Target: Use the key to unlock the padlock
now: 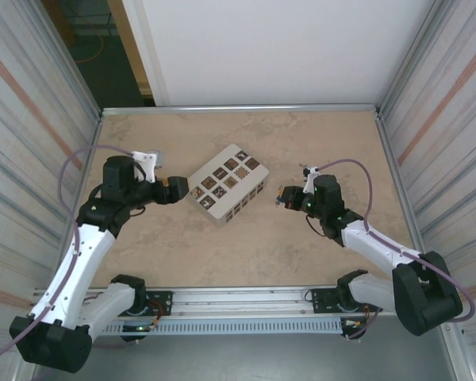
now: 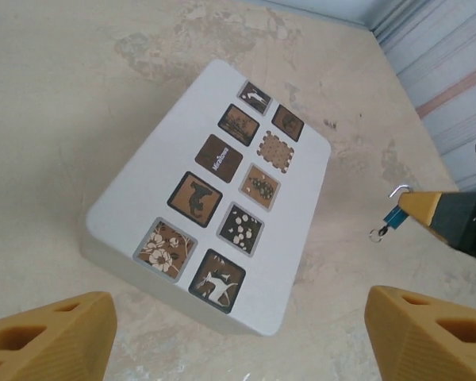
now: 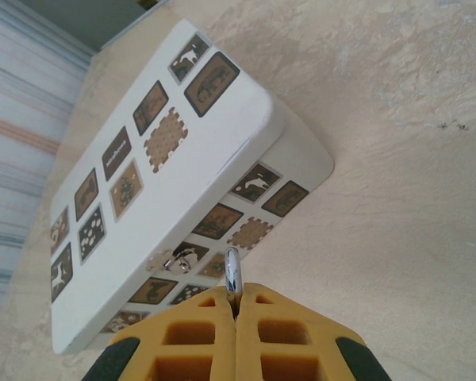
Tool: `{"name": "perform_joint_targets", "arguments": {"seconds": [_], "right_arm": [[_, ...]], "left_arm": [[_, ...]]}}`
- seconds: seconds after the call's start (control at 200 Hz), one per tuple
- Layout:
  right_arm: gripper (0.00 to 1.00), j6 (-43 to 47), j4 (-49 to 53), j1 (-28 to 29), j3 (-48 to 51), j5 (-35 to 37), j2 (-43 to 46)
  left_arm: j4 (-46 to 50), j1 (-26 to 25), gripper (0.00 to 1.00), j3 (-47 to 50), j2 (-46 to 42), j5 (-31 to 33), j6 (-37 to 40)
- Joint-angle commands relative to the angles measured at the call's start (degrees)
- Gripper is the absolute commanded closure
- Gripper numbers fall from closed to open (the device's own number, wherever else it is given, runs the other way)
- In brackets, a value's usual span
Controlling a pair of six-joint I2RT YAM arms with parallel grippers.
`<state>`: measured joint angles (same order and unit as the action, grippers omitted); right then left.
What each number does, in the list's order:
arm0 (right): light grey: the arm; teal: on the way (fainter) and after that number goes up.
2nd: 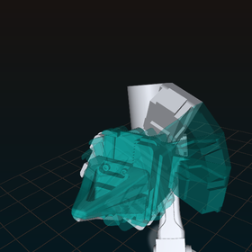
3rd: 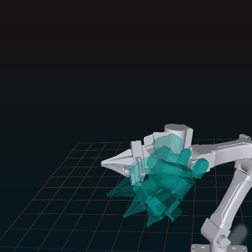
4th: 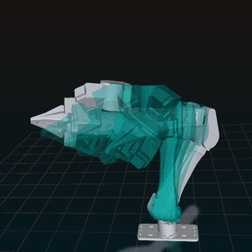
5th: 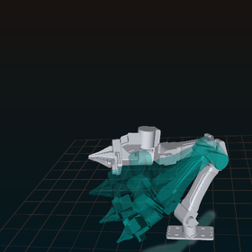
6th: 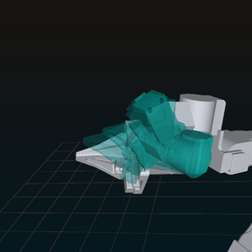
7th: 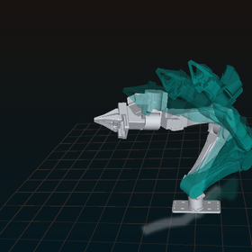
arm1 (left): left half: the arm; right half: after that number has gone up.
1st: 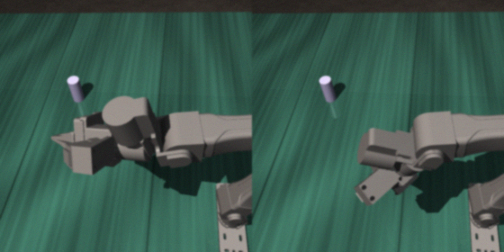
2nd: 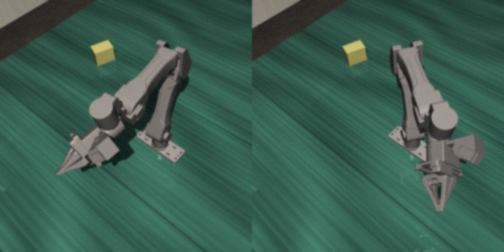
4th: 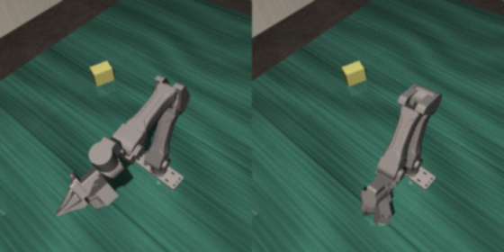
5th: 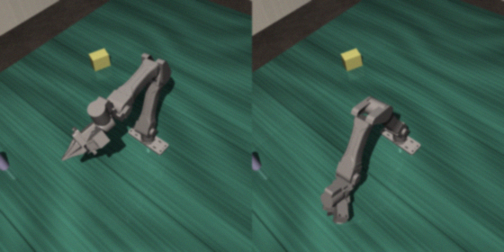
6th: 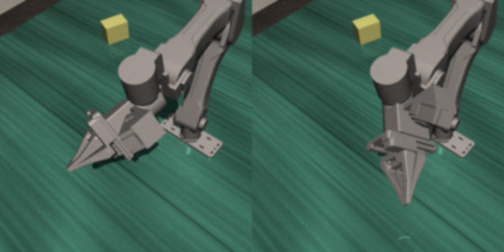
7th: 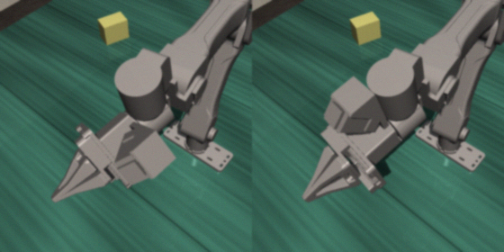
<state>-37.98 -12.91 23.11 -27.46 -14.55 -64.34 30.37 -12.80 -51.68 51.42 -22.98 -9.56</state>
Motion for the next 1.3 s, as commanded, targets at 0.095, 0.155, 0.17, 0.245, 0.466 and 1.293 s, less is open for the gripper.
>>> {"name": "perform_joint_targets", "arguments": {"seconds": [0.095,0.155,0.17,0.245,0.466,1.293], "right_arm": [[1.00,2.3,5.7,-0.3,-2.2,0.0,2.7],[1.00,2.5,7.0,-0.2,-2.5,0.0,3.2],[1.00,2.6,7.3,-0.3,-2.6,0.0,3.4],[1.00,3.1,9.1,-0.2,-3.2,0.1,4.4],[1.00,4.0,13.8,0.0,-5.0,-0.4,6.6],[1.00,4.0,42.9,5.7,-11.2,-5.3,14.7]], "left_arm": [[-5.7,0.3,0.05,7.9,-5.2,0.3,11.8],[-8.9,0.3,0.04,11.6,-6.7,0.8,12.4],[-9.7,0.3,0.04,12.7,-7.1,0.9,12.4],[-12.8,0.3,0.02,16.8,-8.8,2.8,12.1],[-12.6,0.3,0.01,18.5,-11.0,7.5,13.4],[-7.7,-3.8,0.01,17.9,-9.7,17.3,17.9]]}}
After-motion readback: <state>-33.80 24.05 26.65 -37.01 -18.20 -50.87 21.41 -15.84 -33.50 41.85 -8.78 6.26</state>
